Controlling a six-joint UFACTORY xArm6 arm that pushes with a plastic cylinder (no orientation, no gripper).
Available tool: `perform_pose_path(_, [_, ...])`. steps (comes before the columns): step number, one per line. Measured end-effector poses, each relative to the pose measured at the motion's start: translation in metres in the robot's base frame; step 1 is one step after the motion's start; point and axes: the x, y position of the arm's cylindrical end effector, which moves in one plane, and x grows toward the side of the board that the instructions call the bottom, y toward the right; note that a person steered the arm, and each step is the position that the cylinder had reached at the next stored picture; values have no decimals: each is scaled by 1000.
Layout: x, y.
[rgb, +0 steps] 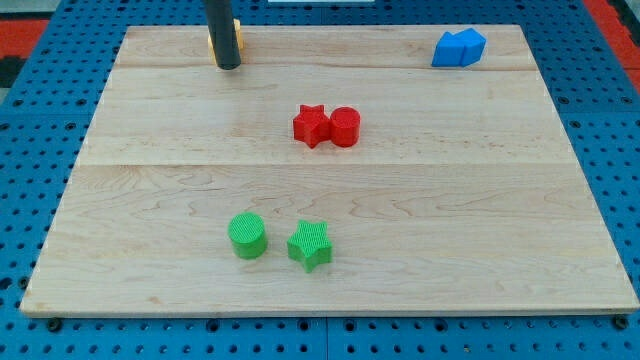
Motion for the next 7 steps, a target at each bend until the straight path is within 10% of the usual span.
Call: perform_pose_path(7, [92, -52])
